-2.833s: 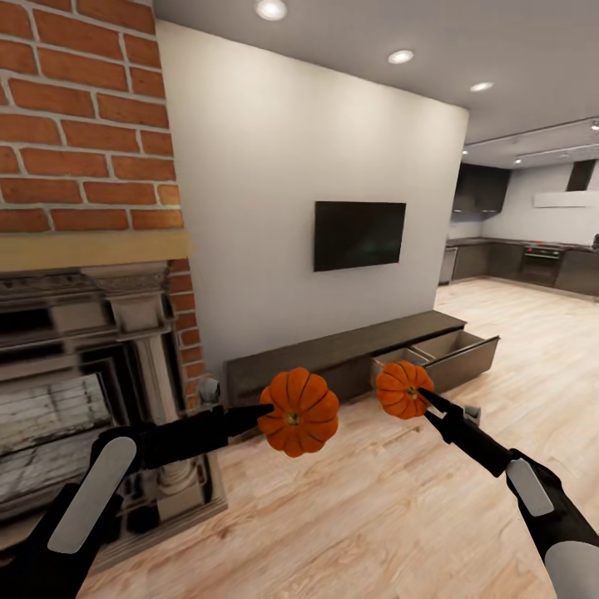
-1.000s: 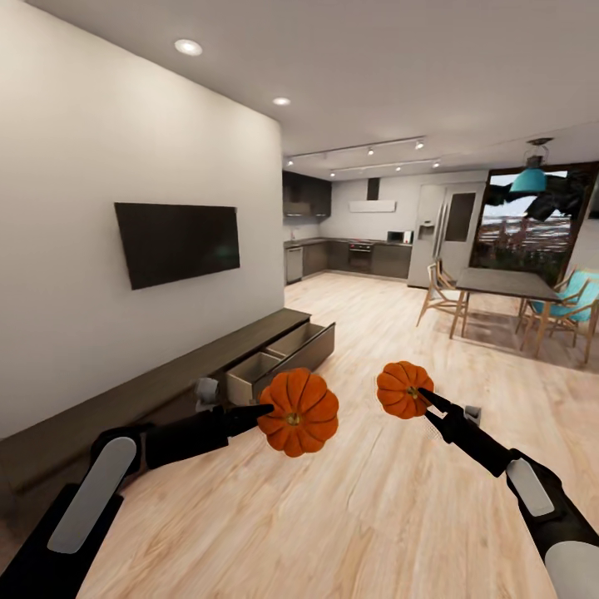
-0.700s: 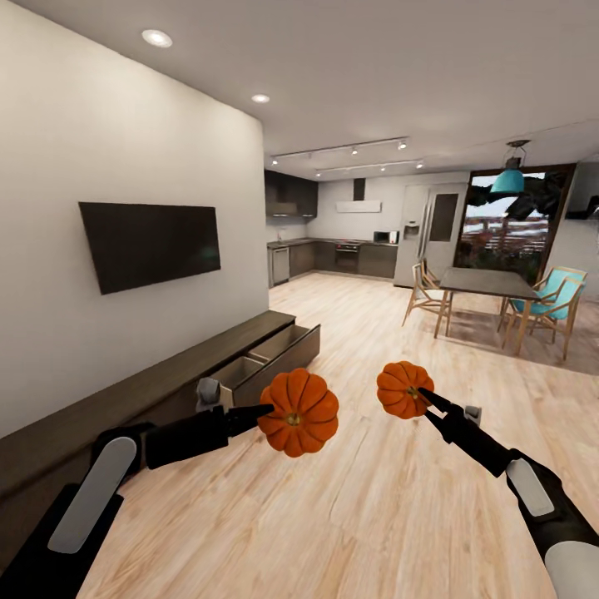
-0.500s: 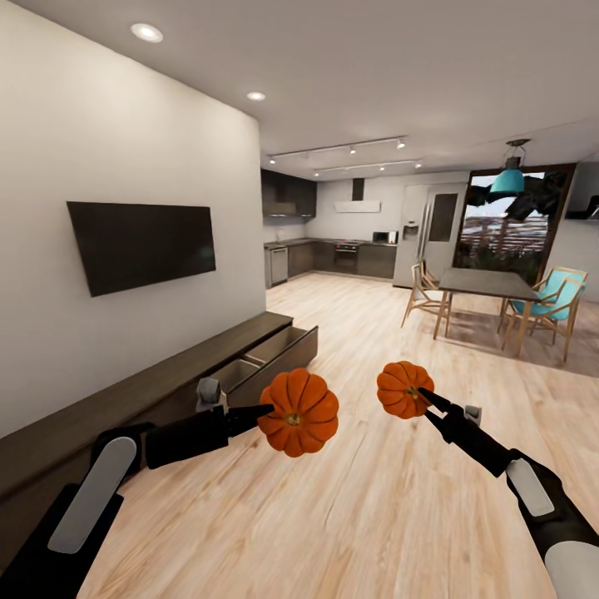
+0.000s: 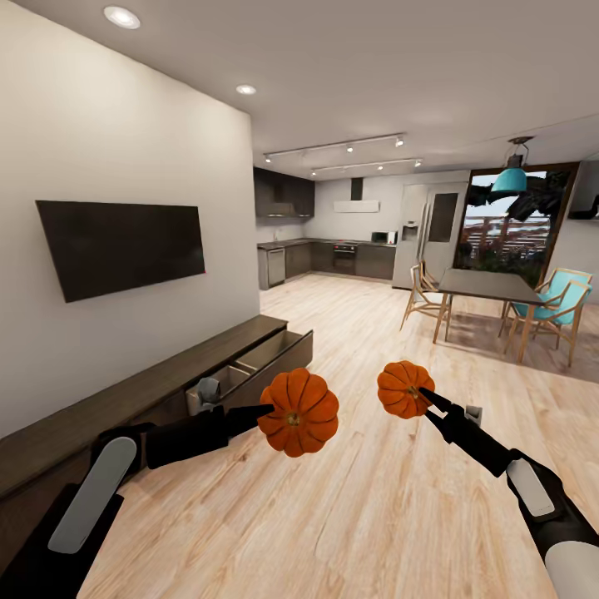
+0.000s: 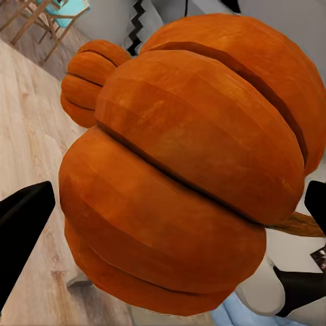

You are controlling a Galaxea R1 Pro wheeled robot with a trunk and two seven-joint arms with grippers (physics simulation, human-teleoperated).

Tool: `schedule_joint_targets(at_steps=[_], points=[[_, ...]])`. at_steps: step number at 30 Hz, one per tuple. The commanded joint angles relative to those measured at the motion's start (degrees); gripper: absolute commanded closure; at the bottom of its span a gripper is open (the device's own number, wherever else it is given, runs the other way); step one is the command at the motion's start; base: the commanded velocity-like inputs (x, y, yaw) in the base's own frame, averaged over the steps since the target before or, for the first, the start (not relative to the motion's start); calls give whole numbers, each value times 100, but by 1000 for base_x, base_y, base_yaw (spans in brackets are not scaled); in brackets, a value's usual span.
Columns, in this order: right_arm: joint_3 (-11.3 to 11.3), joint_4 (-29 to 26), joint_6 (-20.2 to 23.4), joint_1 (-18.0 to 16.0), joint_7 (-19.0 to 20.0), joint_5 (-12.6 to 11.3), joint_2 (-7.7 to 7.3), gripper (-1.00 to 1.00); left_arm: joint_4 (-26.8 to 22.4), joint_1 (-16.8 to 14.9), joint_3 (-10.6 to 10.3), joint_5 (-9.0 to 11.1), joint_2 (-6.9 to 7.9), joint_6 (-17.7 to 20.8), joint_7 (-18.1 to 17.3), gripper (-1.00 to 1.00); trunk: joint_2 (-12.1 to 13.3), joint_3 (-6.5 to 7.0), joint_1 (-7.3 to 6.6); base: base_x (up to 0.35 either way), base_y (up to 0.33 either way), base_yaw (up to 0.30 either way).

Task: Place each of the two pumpkins and all three candles from the living room inside a cabinet in the living room (use any cabinet), then make sure every cabinet is closed, and position the cauldron so it is next to a table in the living room.

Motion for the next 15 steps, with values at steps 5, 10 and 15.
schedule_joint_targets(at_steps=[5, 10, 15], points=[[-13, -1, 55, -6, 6, -66, 1, 100, -2, -6, -1, 53, 1, 22, -44, 100, -5, -7, 3, 302, -108, 0], [-14, -1, 55, -6, 6, -67, 1, 100, -2, -6, -1, 53, 0, 22, -44, 100, -5, -7, 3, 310, -86, 0], [-14, -1, 55, -6, 6, -62, 1, 100, -2, -6, -1, 53, 1, 22, -44, 100, -5, -7, 3, 311, -82, 0]])
